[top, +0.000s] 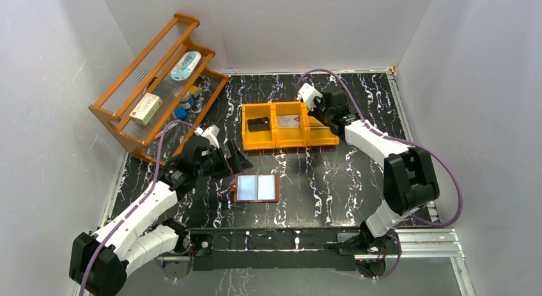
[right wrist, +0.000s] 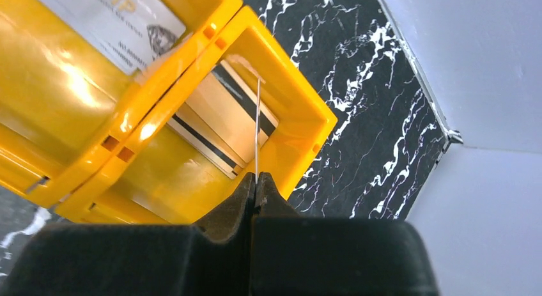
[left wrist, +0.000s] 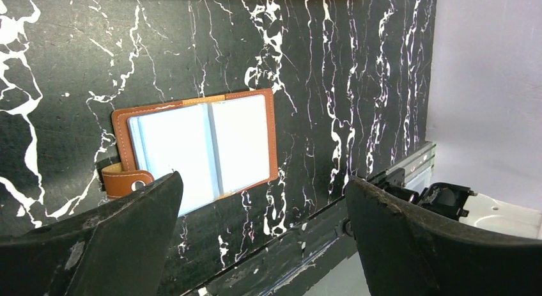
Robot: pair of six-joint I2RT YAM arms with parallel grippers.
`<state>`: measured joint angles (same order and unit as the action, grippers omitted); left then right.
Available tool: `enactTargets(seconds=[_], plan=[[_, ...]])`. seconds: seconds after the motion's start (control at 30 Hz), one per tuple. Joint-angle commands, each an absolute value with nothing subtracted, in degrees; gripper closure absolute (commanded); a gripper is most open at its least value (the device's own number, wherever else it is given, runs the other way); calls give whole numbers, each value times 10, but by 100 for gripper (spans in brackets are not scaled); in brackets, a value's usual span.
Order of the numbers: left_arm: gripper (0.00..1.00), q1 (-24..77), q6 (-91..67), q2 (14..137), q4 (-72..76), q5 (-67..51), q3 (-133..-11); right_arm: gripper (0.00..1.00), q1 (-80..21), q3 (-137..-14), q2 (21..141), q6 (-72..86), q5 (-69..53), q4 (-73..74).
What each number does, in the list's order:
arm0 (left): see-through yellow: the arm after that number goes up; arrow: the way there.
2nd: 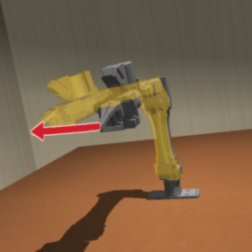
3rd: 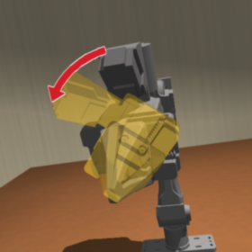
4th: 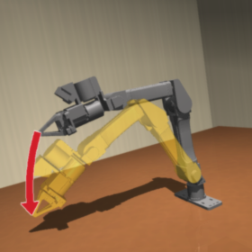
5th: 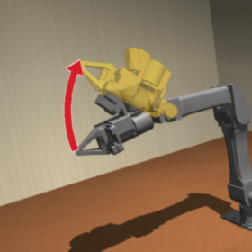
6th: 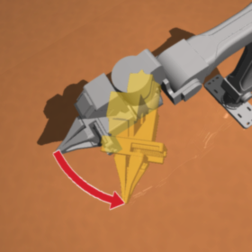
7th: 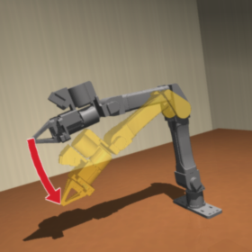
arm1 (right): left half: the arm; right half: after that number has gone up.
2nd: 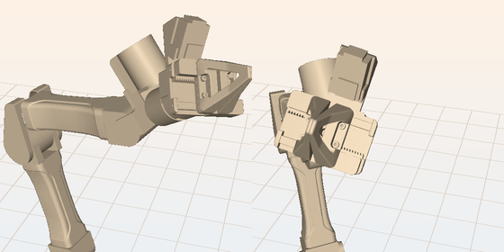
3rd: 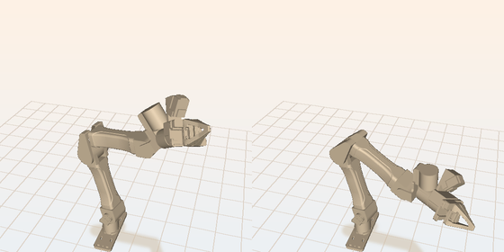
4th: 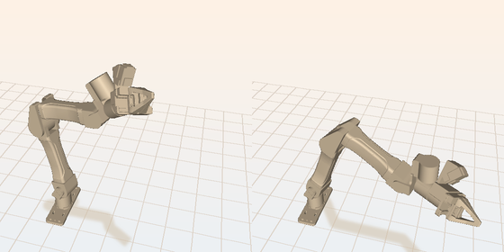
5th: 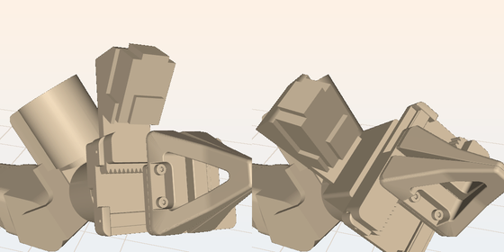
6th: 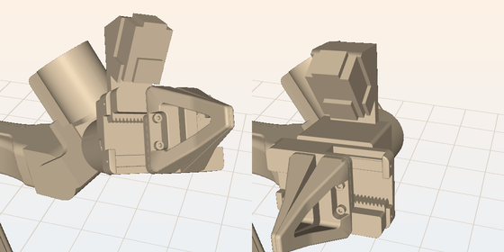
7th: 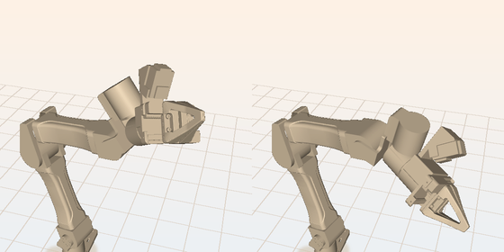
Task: Take the credit cards out of the card holder
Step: Place the credit card in the storage box.
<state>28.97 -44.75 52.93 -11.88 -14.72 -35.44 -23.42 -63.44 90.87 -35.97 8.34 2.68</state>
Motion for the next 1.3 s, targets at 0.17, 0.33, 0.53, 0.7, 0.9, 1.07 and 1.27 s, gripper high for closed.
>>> enactTargets(seconds=[0.17,0.33,0.53,0.7,0.9,1.07,1.27], plan=[[2,288,-434,507,-147,-127,-378,100,-221,-672,957,-528,35,-3],[2,288,-429,512,-154,-124,-383,100,-221,-677,993,-558,48,-25],[2,288,-414,519,-164,-119,-393,100,-215,-690,1043,-594,65,-45],[2,288,-412,520,-176,-111,-397,99,-206,-711,1068,-614,52,-47],[2,288,-421,508,-178,-98,-386,93,-207,-738,1092,-620,24,-6],[2,288,-418,509,-183,-97,-386,89,-206,-722,1090,-620,16,0],[2,288,-414,517,-183,-102,-387,72,-206,-717,1076,-619,12,26]])
